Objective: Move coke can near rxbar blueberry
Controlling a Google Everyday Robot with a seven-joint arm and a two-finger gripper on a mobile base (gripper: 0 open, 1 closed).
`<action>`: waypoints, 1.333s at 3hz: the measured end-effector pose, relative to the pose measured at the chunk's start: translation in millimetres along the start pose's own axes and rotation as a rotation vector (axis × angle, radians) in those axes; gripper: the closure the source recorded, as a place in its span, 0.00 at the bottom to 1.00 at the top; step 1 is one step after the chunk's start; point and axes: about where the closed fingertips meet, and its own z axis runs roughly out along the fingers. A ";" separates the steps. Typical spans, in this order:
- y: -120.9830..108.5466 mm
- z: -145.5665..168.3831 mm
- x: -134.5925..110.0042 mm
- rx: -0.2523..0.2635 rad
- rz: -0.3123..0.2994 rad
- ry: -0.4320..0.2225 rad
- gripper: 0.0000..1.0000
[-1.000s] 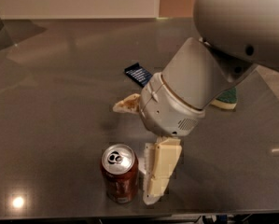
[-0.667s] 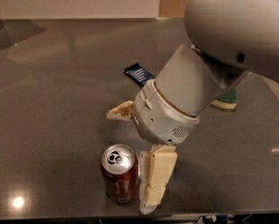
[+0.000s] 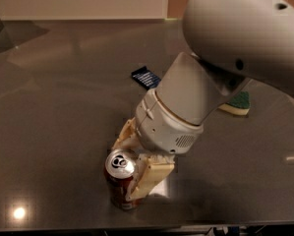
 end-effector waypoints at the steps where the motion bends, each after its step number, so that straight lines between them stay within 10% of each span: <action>1: -3.6 -1.4 2.4 0.003 0.017 0.008 0.64; 3: -59.1 -46.1 34.8 0.130 0.174 0.052 1.00; 4: -98.9 -77.3 57.1 0.211 0.270 0.052 1.00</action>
Offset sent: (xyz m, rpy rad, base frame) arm 0.0771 -0.0307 0.0162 -0.0370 -0.0208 -0.2441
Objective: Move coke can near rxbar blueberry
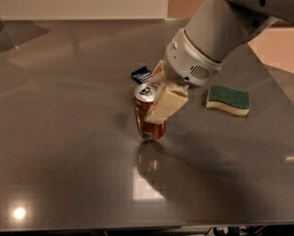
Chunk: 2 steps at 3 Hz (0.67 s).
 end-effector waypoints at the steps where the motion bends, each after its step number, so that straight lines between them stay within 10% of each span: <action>1: -45.2 -10.3 13.2 0.047 0.081 -0.020 1.00; 2: -82.3 -9.7 36.4 0.085 0.176 -0.035 1.00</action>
Offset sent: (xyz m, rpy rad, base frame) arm 0.1370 -0.0582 -0.0212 0.0750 0.0493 -0.3289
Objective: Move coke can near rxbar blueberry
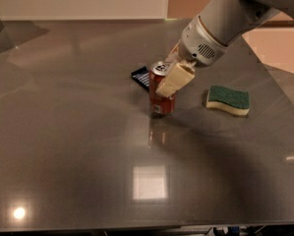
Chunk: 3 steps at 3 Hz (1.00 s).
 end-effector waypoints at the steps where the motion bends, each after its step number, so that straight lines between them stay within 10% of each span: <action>1: -28.1 4.7 11.4 0.028 0.069 -0.009 1.00; 3: -57.2 8.5 28.0 0.055 0.153 -0.023 0.82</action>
Offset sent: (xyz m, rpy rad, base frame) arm 0.0648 -0.0326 -0.0189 0.0510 0.0308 -0.1913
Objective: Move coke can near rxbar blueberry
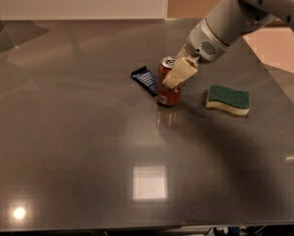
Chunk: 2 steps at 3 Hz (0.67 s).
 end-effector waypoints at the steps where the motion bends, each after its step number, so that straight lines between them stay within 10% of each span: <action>1: -7.9 2.9 4.1 -0.007 0.019 -0.008 0.59; 2: -8.7 6.5 5.5 -0.017 0.009 -0.029 0.36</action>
Offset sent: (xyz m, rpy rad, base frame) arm 0.0085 -0.0060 -0.0106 0.0608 -0.0045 0.0198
